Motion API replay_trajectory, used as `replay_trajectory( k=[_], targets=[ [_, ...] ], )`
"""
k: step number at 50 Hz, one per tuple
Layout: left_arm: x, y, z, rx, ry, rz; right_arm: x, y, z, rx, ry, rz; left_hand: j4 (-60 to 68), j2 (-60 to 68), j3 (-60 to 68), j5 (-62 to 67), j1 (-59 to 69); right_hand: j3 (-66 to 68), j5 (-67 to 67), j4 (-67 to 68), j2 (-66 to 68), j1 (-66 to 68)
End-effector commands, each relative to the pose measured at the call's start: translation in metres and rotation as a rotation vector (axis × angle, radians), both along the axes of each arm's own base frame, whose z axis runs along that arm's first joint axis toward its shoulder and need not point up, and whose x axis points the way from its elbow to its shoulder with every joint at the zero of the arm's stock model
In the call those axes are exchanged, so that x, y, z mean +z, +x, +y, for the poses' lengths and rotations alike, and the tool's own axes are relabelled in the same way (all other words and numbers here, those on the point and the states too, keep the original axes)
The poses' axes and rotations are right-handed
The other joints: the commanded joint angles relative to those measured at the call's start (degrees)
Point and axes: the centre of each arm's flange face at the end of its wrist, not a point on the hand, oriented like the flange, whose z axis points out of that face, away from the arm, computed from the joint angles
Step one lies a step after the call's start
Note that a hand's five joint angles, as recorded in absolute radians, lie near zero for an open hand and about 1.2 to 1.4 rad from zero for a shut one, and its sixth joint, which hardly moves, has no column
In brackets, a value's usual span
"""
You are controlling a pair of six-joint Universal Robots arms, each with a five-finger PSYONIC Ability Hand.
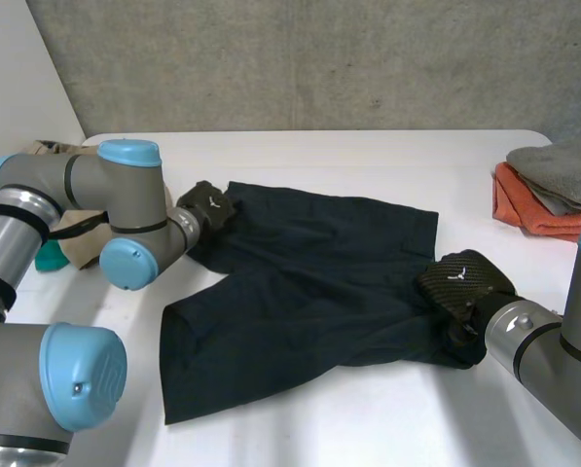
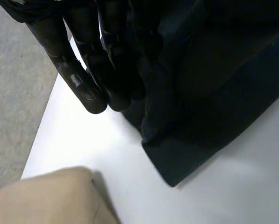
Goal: Fold the laundry.
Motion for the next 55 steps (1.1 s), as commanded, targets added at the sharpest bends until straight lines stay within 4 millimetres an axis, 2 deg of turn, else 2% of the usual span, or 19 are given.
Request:
replay_trajectory(
  k=[1,5,8,16,19,20,22,27,30,31,34,36,38,39,42,43,46,50,55],
  targets=[
    [0.012,0.02,0.0,0.137,0.035,-0.039,0.001,0.001,0.001,0.003,-0.001,0.001,11.6,11.6,12.0,12.8,14.3,11.7,14.0,11.3,12.0,14.8],
    [0.019,0.037,0.008,0.189,0.086,-0.082,0.0,0.002,0.004,0.009,0.005,0.003,11.6,11.6,12.0,12.8,14.3,11.7,14.0,11.3,12.0,14.8],
    [0.026,0.042,0.012,0.2,0.085,-0.078,0.001,0.003,0.006,0.015,0.005,0.003,11.6,11.6,12.0,12.8,14.3,11.7,14.0,11.3,12.0,14.8],
    [0.032,0.04,0.009,0.211,0.032,-0.027,0.002,0.01,0.016,0.045,0.002,0.006,11.6,11.6,12.0,12.8,14.3,11.7,14.0,11.3,12.0,14.8],
    [0.035,0.039,0.006,0.223,0.021,0.001,0.003,0.011,0.019,0.05,-0.002,0.008,-25.9,-25.9,-25.5,-24.7,-23.3,11.7,14.0,11.3,12.0,14.8],
    [0.038,0.04,0.006,0.241,0.023,0.015,0.005,0.012,0.019,0.053,-0.008,0.006,-47.9,-47.8,-47.5,-46.7,-45.2,11.7,14.0,11.3,12.0,14.8],
    [0.052,0.044,0.006,0.281,0.019,0.048,0.008,0.013,0.02,0.06,-0.018,-0.001,-58.4,-58.4,-58.0,-57.2,-55.7,11.7,14.0,11.3,12.0,14.8],
    [0.084,0.053,0.02,0.34,0.056,0.139,0.017,0.019,0.017,0.072,-0.058,-0.024,-58.4,-58.4,-58.0,-57.2,-55.7,11.7,14.0,11.3,12.0,14.8],
    [0.109,0.06,0.037,0.357,0.089,0.211,0.025,0.026,0.012,0.08,-0.092,-0.051,-55.8,-55.8,-55.4,-54.6,-53.2,11.7,14.0,11.3,12.0,14.8],
    [0.121,0.063,0.051,0.358,0.12,0.261,0.028,0.03,0.009,0.081,-0.105,-0.074,-53.2,-53.1,-52.8,-52.0,-50.5,11.7,14.0,11.3,12.0,14.8],
    [0.132,0.067,0.071,0.346,0.169,0.311,0.031,0.035,0.003,0.075,-0.119,-0.11,-50.3,-50.3,-49.9,-49.1,-47.6,11.7,14.0,11.3,12.0,14.8],
    [0.139,0.069,0.095,0.33,0.233,0.366,0.031,0.04,-0.005,0.062,-0.115,-0.147,-48.6,-48.6,-48.2,-47.4,-45.9,11.7,14.0,11.3,12.0,14.8],
    [0.138,0.071,0.112,0.324,0.288,0.389,0.031,0.043,-0.01,0.048,-0.111,-0.169,-47.8,-47.7,-47.4,-46.5,-45.1,11.7,14.0,11.3,12.0,14.8],
    [0.134,0.074,0.128,0.323,0.347,0.4,0.031,0.043,-0.015,0.028,-0.103,-0.188,-45.1,-45.1,-44.7,-43.9,-42.4,11.7,14.0,11.3,12.0,14.8],
    [0.126,0.077,0.15,0.326,0.423,0.411,0.031,0.042,-0.024,-0.019,-0.1,-0.218,-42.5,-42.5,-42.1,-41.3,-39.9,11.7,14.0,11.3,12.0,14.8],
    [0.118,0.078,0.165,0.326,0.471,0.407,0.031,0.041,-0.026,-0.034,-0.099,-0.225,-41.9,-41.8,-41.5,-40.7,-39.2,11.7,14.0,11.3,12.0,14.8],
    [0.101,0.078,0.19,0.312,0.553,0.391,0.033,0.037,-0.032,-0.079,-0.101,-0.25,-41.9,-41.8,-41.5,-40.7,-39.2,11.7,14.0,11.3,12.0,14.8],
    [0.082,0.068,0.208,0.268,0.574,0.386,0.032,0.036,-0.033,-0.103,-0.101,-0.284,-43.4,-43.3,-43.0,-42.2,-40.7,11.7,14.0,11.3,12.0,14.8],
    [0.061,0.049,0.216,0.225,0.568,0.374,0.035,0.034,-0.03,-0.111,-0.106,-0.301,-42.9,-42.8,-42.5,-41.7,-40.2,11.7,14.0,11.3,12.0,14.8]
  ],
)
